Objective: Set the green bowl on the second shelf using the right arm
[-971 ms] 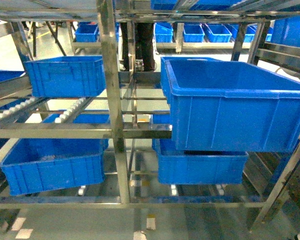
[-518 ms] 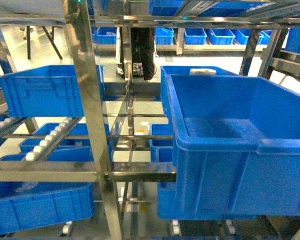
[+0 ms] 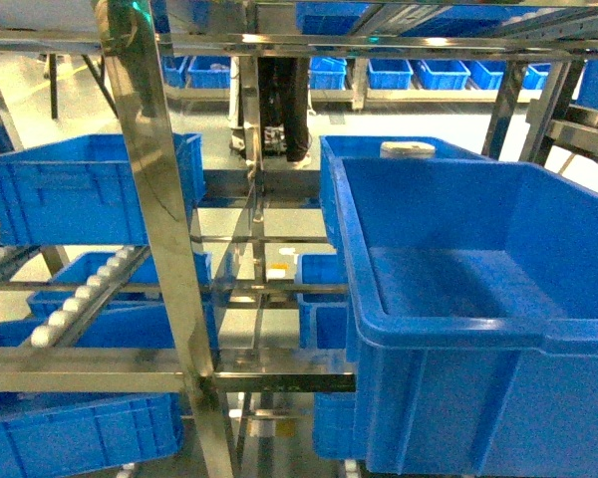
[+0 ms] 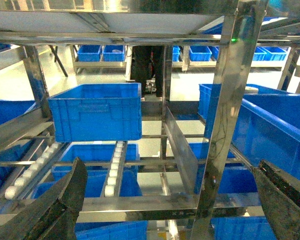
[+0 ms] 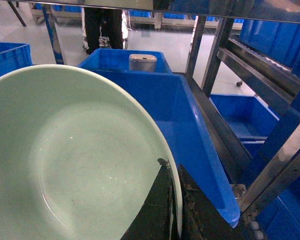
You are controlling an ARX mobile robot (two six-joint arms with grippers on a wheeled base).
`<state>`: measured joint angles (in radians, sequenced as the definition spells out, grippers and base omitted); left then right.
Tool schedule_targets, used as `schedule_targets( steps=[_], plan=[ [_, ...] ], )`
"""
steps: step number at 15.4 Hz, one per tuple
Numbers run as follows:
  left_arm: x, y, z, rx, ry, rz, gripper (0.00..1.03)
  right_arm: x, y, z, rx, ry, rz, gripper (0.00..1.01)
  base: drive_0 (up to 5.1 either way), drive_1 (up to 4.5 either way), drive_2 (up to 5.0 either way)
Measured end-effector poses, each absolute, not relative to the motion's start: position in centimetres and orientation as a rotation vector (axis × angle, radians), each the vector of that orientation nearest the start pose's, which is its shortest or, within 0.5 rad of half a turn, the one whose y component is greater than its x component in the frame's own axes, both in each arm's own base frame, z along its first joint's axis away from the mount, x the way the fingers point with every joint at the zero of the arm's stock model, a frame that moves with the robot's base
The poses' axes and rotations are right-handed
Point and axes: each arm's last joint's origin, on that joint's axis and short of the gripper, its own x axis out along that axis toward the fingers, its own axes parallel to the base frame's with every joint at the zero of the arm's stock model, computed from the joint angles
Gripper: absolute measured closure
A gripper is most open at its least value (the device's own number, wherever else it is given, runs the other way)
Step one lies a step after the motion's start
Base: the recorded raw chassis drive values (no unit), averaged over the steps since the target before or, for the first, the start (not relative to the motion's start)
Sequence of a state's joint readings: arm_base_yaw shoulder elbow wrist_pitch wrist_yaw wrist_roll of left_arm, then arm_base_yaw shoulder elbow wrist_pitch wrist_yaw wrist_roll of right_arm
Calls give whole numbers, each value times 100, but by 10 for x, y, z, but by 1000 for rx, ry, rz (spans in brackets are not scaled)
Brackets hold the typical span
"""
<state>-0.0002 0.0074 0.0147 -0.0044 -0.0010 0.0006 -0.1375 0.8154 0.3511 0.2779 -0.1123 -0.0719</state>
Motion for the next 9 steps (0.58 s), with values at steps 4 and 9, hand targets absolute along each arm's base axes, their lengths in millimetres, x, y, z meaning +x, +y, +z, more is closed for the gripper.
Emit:
schedule_targets(
  steps=[4,9],
  plan=[
    [97,0,168,1,-3,1,5,192,-21,215,-61,207,2,99,0,0,0],
    [97,0,168,1,-3,1,5,258,-24,217,-79,242,29,99,0,0,0]
  ],
)
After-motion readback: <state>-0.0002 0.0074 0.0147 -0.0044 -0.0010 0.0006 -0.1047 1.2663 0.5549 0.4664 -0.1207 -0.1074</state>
